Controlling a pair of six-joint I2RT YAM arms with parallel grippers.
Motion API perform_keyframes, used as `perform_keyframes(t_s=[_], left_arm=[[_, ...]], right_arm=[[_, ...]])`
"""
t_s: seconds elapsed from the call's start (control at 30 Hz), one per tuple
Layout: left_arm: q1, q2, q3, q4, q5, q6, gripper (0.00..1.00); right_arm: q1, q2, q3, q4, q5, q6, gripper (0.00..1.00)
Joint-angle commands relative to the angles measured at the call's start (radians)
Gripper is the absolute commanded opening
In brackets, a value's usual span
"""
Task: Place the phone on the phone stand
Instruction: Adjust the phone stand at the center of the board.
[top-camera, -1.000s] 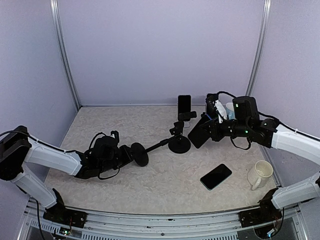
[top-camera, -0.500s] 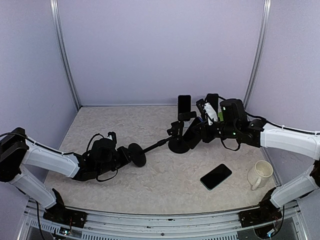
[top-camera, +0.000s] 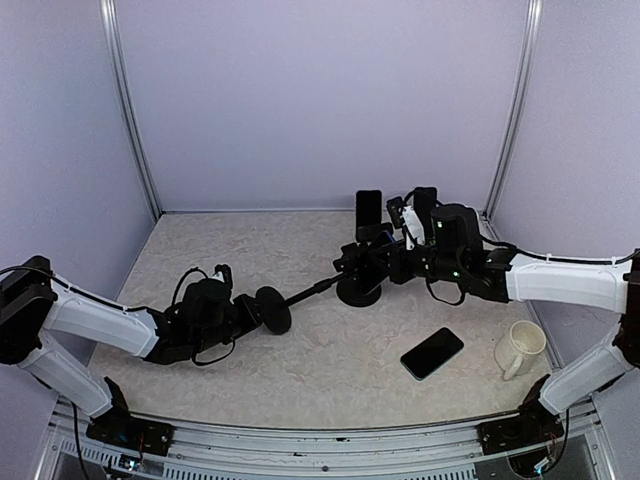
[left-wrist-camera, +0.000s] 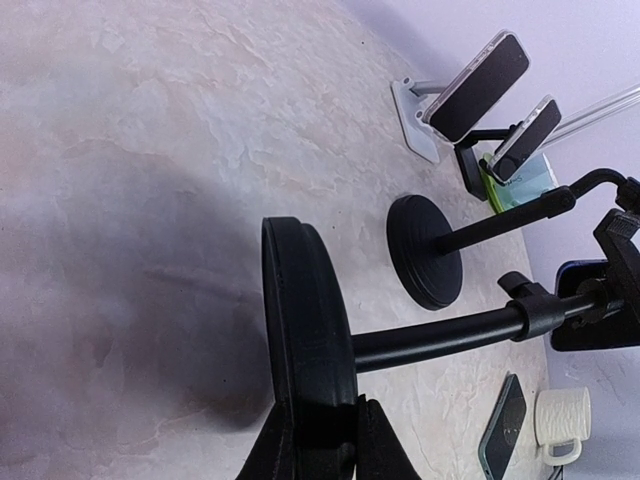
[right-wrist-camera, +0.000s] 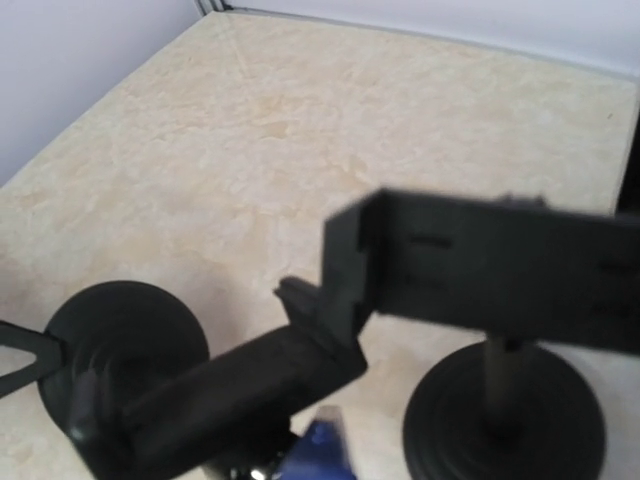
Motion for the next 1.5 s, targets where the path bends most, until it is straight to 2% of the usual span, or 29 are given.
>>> perform_keyframes(t_s=[0.0, 0.23, 0.53, 0.93, 1.47], left_arm=[[-0.005, 0.042, -0.047, -0.147, -0.029, 0.018, 0.0], [-0.005, 0.029, -0.06, -0.165, -0.037, 0.008, 0.01], [-0.005, 0.006, -0.067, -0.193, -0.049, 0.005, 0.11], [-0.005, -0.007, -0.067, -0.217, -0.059, 0.004, 0.3], [-0.006, -0.001, -0.08, -0.227, -0.055, 0.001, 0.41]], right_arm=[[0.025, 0.003, -0.036, 0.169, -0.032, 0.057, 0.0], [0.063, 0.015, 0.02, 0.16, -0.033, 0.025, 0.0], [0.084, 0.034, 0.073, 0.132, -0.034, 0.019, 0.0], [0.108, 0.055, 0.15, 0.089, -0.061, 0.018, 0.0], [0.157, 0.092, 0.206, 0.066, -0.069, 0.007, 0.0]])
